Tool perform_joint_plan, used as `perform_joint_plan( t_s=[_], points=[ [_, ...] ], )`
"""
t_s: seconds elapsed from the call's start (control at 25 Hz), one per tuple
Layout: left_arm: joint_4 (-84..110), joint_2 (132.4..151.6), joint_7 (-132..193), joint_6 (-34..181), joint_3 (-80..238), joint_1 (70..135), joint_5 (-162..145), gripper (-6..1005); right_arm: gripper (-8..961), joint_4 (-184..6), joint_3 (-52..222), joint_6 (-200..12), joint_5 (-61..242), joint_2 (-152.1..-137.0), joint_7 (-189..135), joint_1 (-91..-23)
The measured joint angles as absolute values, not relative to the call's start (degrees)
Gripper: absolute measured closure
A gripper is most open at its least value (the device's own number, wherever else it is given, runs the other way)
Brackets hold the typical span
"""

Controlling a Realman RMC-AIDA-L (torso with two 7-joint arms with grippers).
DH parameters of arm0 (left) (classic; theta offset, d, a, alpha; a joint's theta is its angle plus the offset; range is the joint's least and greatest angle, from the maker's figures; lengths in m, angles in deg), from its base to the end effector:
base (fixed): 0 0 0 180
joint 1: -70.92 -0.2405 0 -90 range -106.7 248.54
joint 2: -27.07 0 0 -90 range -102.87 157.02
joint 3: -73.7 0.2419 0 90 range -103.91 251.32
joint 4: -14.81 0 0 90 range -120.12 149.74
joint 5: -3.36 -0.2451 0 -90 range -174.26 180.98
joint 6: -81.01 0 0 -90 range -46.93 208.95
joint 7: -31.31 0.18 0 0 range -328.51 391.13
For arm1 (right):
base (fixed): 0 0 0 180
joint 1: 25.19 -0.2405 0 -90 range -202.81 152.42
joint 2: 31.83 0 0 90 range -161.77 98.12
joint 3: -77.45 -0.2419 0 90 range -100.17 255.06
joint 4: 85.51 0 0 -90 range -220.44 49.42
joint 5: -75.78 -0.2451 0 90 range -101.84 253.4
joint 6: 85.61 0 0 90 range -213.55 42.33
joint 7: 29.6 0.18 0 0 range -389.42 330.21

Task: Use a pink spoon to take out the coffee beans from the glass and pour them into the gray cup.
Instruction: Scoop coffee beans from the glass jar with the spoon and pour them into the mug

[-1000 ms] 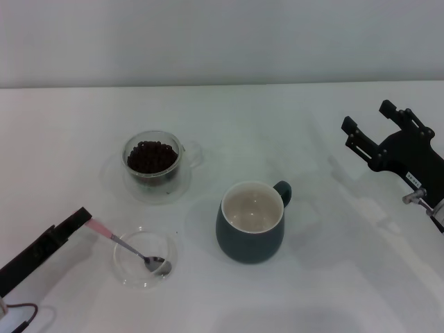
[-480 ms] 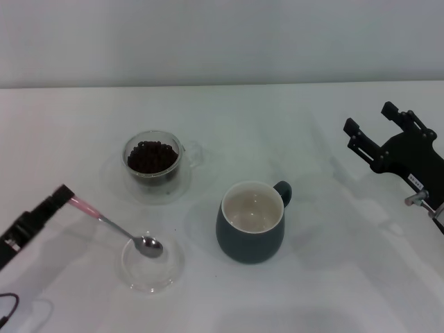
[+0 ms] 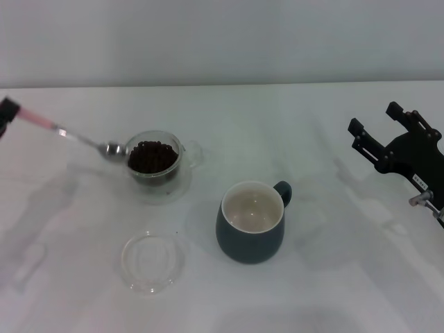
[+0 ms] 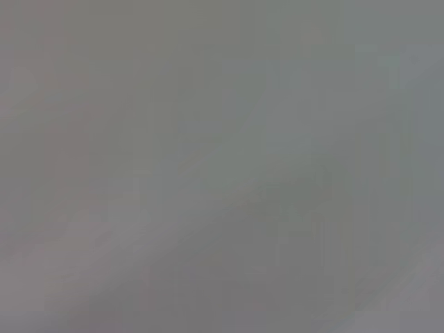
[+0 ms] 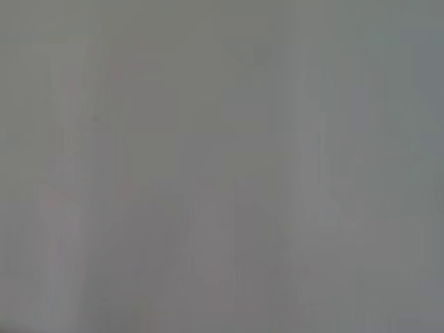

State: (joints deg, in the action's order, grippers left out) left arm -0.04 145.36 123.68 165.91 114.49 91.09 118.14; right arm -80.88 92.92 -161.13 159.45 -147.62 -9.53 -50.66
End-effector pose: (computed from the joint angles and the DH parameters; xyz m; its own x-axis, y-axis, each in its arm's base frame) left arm -0.3184 0.3454 0.0148 -0.1006 0.3058 0.9468 0.8776 -0.4211 0.2293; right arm 0.3419 0.3465 -0.0365 0.6985 -0.0059 -0.7156 -0.6639 -0.3788 -0.6448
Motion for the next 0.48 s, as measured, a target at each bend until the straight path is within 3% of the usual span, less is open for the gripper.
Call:
perform_joint_plan(
  t_s=[0.28, 0.48],
  points=[
    [-0.01, 145.61, 127.48, 156.89, 114.97, 99.82, 115.96, 866, 125, -81.52, 92.91, -161.08, 159.45, -147.48, -9.72, -50.67],
    [0.06, 145.91, 129.88, 151.64, 114.99, 102.09, 113.20, 866, 125, -82.22, 92.92, -161.03, 159.45, -147.43, -9.78, -50.56]
  ],
)
